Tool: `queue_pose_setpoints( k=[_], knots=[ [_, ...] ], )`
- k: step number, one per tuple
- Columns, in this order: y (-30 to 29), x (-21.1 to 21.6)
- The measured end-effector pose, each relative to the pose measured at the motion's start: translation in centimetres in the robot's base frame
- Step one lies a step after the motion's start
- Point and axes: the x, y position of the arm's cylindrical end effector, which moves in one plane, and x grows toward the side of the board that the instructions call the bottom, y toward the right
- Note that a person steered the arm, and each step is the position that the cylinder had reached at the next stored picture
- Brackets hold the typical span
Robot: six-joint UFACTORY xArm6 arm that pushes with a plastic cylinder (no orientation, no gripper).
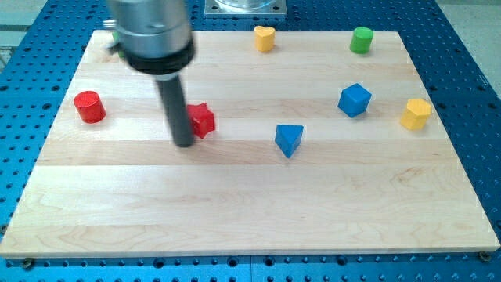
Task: Move the cube into the triangle
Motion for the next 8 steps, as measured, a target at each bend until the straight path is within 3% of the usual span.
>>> queue_pose_setpoints(
  k=[3,5,6,8],
  knots=[
    [6.7,-5.4],
    [19.7,-13.3],
    [26.8,-11.9],
    [27.2,-2.4]
  ],
)
